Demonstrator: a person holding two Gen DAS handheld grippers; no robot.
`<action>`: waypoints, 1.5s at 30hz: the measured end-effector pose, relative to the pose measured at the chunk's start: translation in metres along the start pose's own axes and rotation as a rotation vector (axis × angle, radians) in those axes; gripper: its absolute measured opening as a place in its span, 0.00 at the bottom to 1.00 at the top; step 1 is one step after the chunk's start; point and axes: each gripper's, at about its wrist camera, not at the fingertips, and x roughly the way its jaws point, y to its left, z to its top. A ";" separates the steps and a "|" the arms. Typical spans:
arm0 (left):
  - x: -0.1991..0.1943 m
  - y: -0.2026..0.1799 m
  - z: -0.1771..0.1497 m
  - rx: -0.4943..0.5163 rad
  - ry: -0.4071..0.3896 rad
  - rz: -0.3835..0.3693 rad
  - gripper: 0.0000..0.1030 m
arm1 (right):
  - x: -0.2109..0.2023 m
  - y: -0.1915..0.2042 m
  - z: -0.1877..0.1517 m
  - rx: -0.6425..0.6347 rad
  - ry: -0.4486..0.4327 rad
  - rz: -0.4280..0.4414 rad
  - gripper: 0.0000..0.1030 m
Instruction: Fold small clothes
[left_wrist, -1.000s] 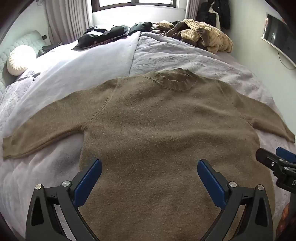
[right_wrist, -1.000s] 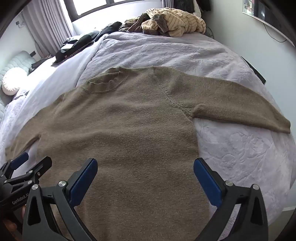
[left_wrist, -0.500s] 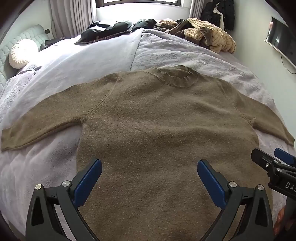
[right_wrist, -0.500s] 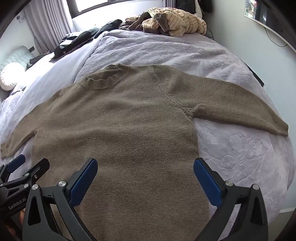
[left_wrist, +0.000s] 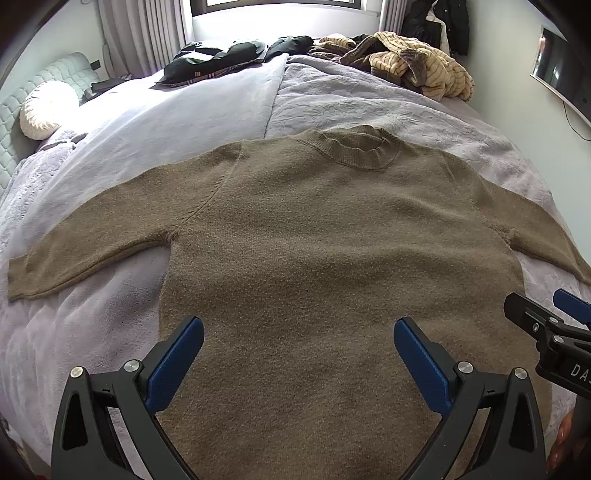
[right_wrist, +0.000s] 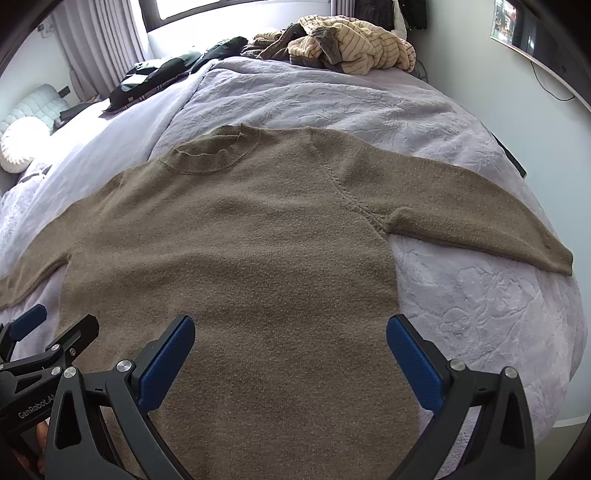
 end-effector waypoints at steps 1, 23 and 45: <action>0.000 0.000 0.000 0.001 0.001 0.001 1.00 | 0.000 -0.001 0.000 0.000 0.000 0.000 1.00; 0.002 0.002 -0.003 -0.003 0.008 0.007 1.00 | 0.001 0.005 -0.002 -0.007 0.001 -0.008 1.00; 0.001 0.004 -0.006 -0.008 0.007 0.008 1.00 | 0.003 0.006 -0.004 -0.014 0.008 -0.013 1.00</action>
